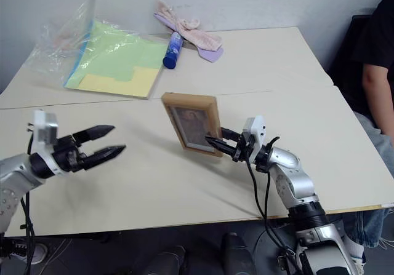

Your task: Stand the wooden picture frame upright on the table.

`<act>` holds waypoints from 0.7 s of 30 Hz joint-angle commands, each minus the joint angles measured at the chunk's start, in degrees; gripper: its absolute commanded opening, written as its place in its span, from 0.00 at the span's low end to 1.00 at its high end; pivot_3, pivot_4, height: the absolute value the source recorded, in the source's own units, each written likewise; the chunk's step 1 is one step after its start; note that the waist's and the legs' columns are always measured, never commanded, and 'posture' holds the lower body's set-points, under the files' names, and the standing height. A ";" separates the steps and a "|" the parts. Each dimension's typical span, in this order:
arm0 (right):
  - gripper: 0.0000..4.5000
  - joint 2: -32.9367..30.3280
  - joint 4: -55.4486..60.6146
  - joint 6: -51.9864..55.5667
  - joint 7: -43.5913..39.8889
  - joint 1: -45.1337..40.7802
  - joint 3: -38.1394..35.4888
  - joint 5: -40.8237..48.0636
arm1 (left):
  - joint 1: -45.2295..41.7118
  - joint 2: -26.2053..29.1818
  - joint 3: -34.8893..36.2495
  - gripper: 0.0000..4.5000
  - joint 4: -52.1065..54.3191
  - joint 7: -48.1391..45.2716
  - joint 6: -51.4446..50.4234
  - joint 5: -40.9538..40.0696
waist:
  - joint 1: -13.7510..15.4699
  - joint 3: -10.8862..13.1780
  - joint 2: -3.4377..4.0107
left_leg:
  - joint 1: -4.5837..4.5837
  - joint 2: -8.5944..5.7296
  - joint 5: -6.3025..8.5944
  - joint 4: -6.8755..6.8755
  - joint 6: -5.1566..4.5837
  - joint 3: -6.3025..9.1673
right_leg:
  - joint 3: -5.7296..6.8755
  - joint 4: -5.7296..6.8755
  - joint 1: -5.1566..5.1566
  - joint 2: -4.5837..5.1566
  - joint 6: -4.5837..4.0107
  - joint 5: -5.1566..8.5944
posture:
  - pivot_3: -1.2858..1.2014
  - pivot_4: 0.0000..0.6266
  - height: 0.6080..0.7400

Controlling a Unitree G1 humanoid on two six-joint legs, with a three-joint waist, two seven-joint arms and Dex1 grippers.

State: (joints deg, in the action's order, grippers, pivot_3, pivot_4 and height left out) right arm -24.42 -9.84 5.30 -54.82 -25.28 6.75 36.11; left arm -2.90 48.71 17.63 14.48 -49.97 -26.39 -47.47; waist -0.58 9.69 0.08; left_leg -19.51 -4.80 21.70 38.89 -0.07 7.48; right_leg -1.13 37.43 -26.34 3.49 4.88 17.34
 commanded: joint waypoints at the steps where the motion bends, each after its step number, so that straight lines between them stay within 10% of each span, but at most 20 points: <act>1: 0.28 1.99 -2.81 0.68 -0.85 0.53 -2.08 -0.69 | 0.86 -0.75 0.27 1.00 2.91 -2.39 2.14 1.83 | 0.07 -0.01 -0.01 | 0.00 0.02 0.01 0.02 0.02 -0.01 | 0.00 0.02 0.00 -0.02 0.00 0.00 | 0.52 0.24 1.00; 16: 0.28 2.46 -6.80 3.96 -2.39 0.38 -4.42 -5.28 | 0.20 -2.05 -1.11 1.00 0.35 -5.36 3.83 8.39 | 0.25 -0.04 -0.05 | 0.23 0.06 0.05 0.07 0.04 -0.15 | -0.14 0.16 0.10 -0.09 0.00 0.00 | 0.52 0.24 1.00; 21: 0.66 2.06 -4.88 3.82 -3.10 0.42 -5.90 -5.77 | 1.47 -2.38 -1.28 1.00 -1.03 -7.45 5.92 10.85 | 0.34 -0.04 -0.05 | 0.17 0.06 0.06 0.07 0.02 -0.16 | -0.15 0.16 0.03 -0.09 0.00 0.00 | 0.52 0.24 1.00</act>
State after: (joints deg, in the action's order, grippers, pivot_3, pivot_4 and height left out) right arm -22.10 -16.41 10.03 -57.64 -24.64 2.16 30.61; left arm -1.80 46.30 15.39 13.55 -56.79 -21.90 -37.39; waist -0.24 9.65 0.03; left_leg -19.37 -4.75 21.77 38.94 -0.04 7.31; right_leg -1.29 37.58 -26.34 3.40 4.88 17.34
